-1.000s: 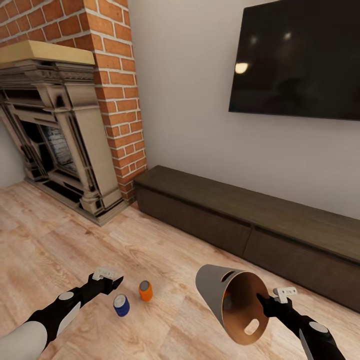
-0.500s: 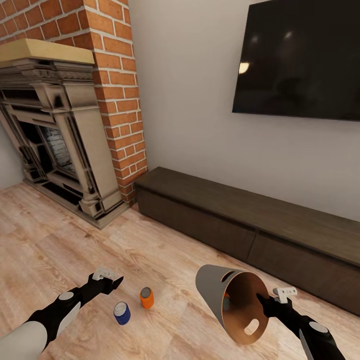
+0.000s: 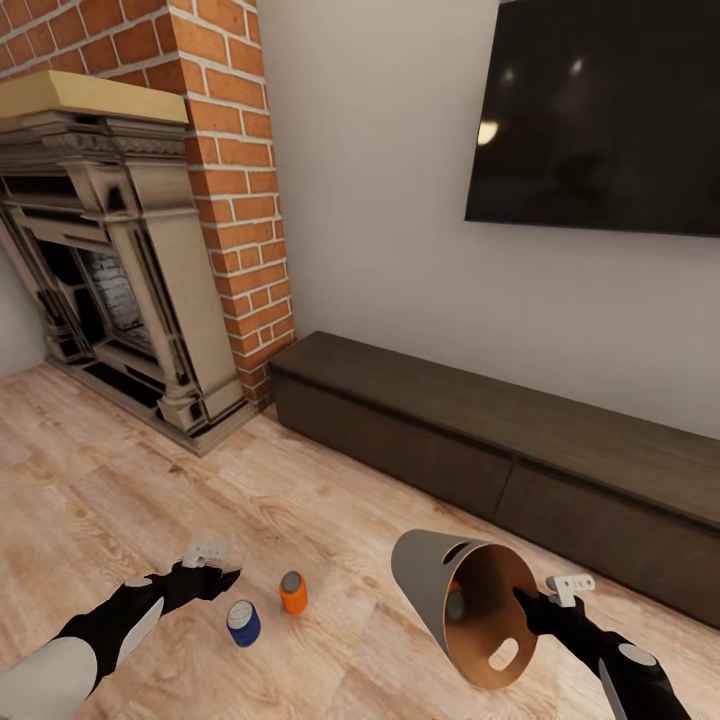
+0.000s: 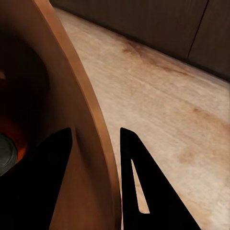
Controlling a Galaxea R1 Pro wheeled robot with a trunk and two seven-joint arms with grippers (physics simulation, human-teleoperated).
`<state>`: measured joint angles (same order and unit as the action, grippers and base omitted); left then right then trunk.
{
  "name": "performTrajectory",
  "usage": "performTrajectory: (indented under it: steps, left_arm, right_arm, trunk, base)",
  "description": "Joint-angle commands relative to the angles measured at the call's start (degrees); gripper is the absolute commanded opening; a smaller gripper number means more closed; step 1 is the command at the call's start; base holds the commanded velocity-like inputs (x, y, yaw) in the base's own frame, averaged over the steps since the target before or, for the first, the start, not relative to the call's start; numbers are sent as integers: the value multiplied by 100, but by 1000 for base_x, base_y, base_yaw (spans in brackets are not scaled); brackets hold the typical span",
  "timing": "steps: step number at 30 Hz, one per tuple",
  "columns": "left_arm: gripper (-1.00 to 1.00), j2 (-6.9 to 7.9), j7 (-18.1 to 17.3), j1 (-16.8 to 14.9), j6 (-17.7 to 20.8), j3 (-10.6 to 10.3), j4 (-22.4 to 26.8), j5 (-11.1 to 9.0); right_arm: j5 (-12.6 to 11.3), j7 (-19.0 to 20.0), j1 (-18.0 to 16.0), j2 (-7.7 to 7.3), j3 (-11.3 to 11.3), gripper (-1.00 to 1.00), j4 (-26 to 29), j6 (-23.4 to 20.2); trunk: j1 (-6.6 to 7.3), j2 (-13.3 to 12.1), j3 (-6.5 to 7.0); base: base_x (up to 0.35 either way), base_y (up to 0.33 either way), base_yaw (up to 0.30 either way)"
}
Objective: Put the three can of soda from the living room inside the tash can in the kitchen.
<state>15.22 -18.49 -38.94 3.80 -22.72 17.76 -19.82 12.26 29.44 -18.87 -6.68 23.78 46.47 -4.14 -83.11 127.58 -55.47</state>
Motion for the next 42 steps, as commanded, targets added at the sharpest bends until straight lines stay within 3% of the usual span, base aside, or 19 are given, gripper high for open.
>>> performTrajectory:
  steps: [1, 8, 11, 15, 19, 24, 30, 39, 42]
  left_arm:
    - [100, -7, 96, -109, 346, 2, 16, -4]
    - [100, -276, 728, -956, 1543, 1, -13, -2]
    - [100, -449, 818, -1024, 1646, -9, -6, 2]
    - [100, -599, 871, -1063, 1699, -7, 11, 4]
    - [100, -629, 885, -1069, 1713, -5, 17, 4]
    - [100, -644, 890, -1071, 1719, -5, 6, 4]
    - [100, -650, 891, -1072, 1720, -5, -5, 4]
    - [100, -674, 891, -1072, 1715, -20, -23, 4]
    - [100, -690, 891, -1072, 1713, -21, -25, 4]
  right_arm:
    - [-57, 35, -3, 4, 0, -100, 9, -8]
    - [-61, 35, -3, 8, -5, -100, 11, -9]
    - [-59, 30, -3, 22, -17, -100, 12, -17]
    - [-54, -9, -16, 45, -42, -100, 31, -75]
    - [-42, -27, -63, 52, -55, -100, 36, -120]
    - [-8, -99, -260, 28, -70, -100, 58, -702]
    - [20, -135, -681, -13, -81, -100, 78, -1229]
    - [45, -141, -1603, -71, -99, -100, 144, -2162]
    - [47, -133, -1712, -78, -101, -100, 246, -2325]
  trunk:
    - [-22, 42, -18]
    - [-176, 323, -144]
    - [-242, 443, -197]
    - [-330, 603, -269]
    - [-417, 764, -341]
    - [-527, 964, -431]
    - [-659, 1205, -538]
    - [-857, 1566, -700]
    - [-864, 1570, -767]
  base:
    - [0, 0, 0]
    - [0, 0, 0]
    - [0, 0, 0]
    - [0, 0, 0]
    - [0, 0, 0]
    - [0, 0, 0]
    - [0, 0, 0]
    - [0, 0, 0]
    - [0, 0, 0]
